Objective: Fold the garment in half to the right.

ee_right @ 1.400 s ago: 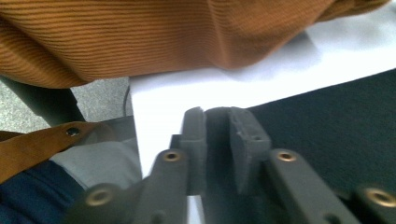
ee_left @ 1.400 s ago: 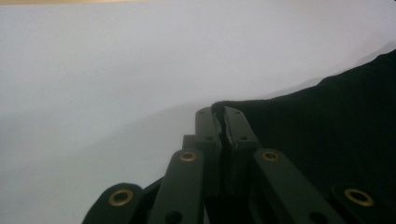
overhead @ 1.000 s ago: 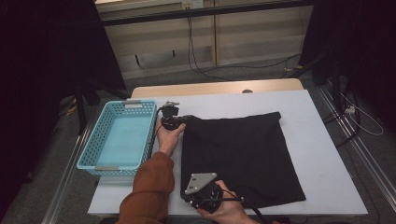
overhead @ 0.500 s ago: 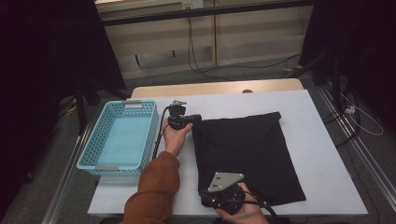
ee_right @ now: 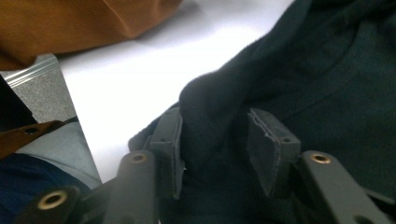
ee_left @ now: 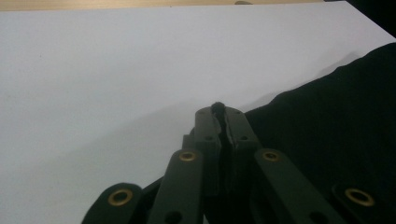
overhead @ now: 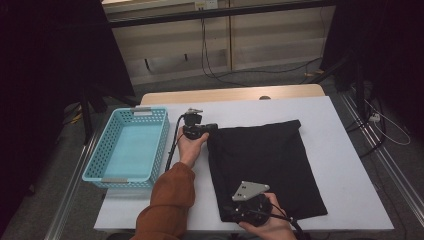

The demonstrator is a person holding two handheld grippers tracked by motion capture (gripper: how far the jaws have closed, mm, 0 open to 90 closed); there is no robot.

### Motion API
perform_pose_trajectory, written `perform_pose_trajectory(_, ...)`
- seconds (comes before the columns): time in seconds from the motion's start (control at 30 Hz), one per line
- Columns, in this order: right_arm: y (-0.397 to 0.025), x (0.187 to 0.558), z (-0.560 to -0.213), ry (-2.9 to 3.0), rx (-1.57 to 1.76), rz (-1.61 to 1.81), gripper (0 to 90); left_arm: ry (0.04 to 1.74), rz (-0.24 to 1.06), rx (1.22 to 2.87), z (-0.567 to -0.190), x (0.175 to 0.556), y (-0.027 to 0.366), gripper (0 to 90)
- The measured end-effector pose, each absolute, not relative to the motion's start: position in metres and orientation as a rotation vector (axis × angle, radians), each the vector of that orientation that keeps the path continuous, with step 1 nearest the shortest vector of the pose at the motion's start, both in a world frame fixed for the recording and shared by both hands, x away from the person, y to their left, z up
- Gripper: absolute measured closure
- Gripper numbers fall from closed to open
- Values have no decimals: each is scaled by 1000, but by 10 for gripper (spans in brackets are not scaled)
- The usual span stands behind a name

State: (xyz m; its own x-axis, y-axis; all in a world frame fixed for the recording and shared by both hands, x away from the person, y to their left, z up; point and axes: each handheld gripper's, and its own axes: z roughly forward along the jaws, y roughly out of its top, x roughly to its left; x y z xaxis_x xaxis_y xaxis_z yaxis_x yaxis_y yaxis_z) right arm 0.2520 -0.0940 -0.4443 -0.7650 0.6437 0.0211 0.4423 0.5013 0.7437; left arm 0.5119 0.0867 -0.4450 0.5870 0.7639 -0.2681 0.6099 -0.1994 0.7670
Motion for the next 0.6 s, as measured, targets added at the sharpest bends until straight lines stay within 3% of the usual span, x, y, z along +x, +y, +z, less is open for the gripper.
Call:
perform_pose_trajectory(0.23,-93,253,-447,2501,957,1090,521,1102,213,1907,-444,512,88,854)
perform_pose_trajectory(0.5,-85,254,-450,2582,955,1092,585,1115,209,1896,-445,513,88,854)
perform_pose_trajectory(0.6,-86,254,-450,2585,952,1103,650,1119,211,1892,-445,513,88,854)
